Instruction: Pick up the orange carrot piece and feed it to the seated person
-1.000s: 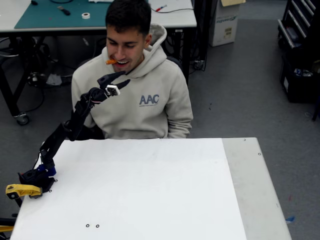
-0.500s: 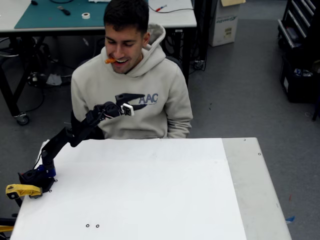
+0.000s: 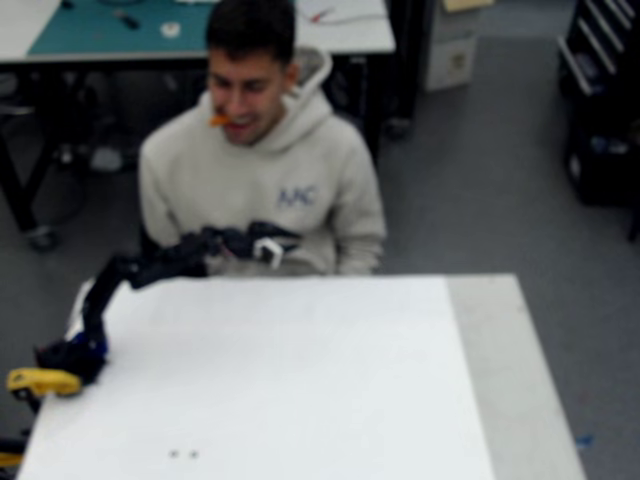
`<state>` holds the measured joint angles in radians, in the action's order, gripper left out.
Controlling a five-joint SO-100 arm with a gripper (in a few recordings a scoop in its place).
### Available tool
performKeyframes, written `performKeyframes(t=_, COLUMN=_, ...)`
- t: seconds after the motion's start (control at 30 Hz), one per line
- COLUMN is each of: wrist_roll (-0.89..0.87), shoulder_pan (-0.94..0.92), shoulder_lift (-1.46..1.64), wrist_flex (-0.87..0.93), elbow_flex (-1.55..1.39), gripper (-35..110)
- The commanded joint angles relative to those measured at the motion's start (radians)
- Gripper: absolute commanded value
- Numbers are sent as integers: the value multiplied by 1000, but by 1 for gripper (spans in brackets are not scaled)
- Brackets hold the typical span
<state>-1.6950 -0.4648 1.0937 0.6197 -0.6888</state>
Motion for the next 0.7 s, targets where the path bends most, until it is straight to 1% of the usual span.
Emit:
performKeyframes(t=0.0, wrist_roll=-14, shoulder_pan=8, shoulder_lift=259, wrist_flex=-5, elbow_flex=-117, gripper=-2)
performKeyframes(t=0.2, wrist_roll=-12, shoulder_pan=28, shoulder_lift=411, wrist_flex=-14, elbow_flex=-353, gripper=-1)
performKeyframes(t=0.3, wrist_roll=38, shoulder_pan=26, shoulder_lift=491, wrist_flex=-15, elbow_flex=-459, gripper=-1)
performKeyframes(t=0.5, wrist_roll=302, shoulder_pan=41, shoulder_lift=663, wrist_flex=-15, elbow_flex=-638, gripper=-1)
performKeyframes(t=0.67, wrist_roll=534, shoulder_pan=91, shoulder_lift=804, wrist_flex=-8, elbow_flex=-782, gripper=-1)
